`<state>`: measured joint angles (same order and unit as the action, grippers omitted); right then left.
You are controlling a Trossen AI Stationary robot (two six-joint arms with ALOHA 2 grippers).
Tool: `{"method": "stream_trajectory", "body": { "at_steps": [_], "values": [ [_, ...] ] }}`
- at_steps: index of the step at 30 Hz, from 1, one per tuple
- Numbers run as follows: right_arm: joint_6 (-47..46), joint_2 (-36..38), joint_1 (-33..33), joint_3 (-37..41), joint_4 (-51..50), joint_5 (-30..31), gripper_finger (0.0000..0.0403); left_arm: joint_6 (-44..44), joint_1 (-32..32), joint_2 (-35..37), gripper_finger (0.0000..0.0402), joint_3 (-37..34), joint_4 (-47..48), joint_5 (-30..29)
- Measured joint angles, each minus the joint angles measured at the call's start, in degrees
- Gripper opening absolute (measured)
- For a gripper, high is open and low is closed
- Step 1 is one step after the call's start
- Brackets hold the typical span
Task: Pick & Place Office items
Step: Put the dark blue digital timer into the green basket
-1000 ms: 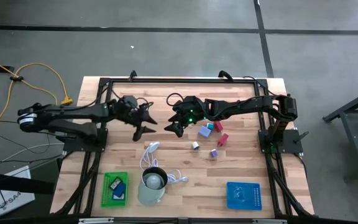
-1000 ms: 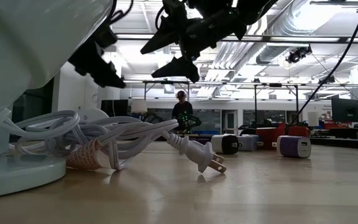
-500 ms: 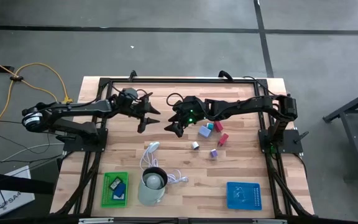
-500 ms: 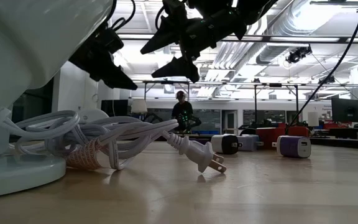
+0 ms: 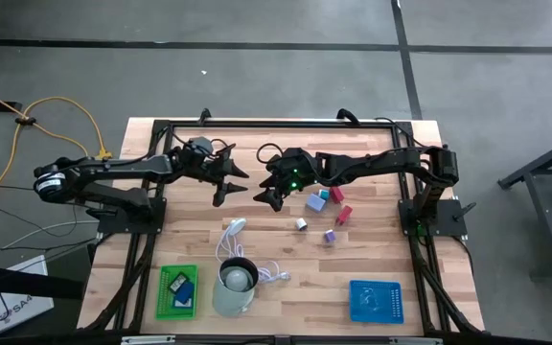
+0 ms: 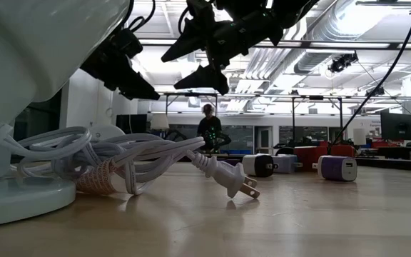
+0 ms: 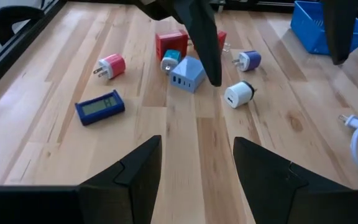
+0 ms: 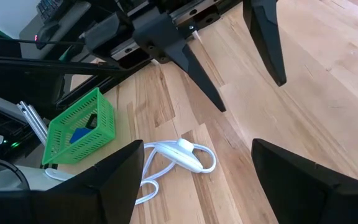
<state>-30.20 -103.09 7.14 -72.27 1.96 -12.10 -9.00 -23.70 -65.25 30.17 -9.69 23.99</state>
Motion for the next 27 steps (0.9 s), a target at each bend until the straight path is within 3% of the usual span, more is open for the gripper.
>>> {"method": "stream_trajectory", "body": {
  "at_steps": [17,22,27],
  "values": [
    [0.0,0.0,0.0,0.0,0.1,0.1,0.0285,0.0,0.0,0.0,0.0193,0.0,0.0,0.0],
    [0.0,0.0,0.0,0.0,1.3,2.7,0.0285,0.0,0.0,0.0,0.0193,0.0,0.0,0.0],
    [4.8,0.0,0.4,0.0,1.6,4.2,0.0285,0.0,0.0,0.0,0.0193,0.0,0.0,0.0]
  ]
}}
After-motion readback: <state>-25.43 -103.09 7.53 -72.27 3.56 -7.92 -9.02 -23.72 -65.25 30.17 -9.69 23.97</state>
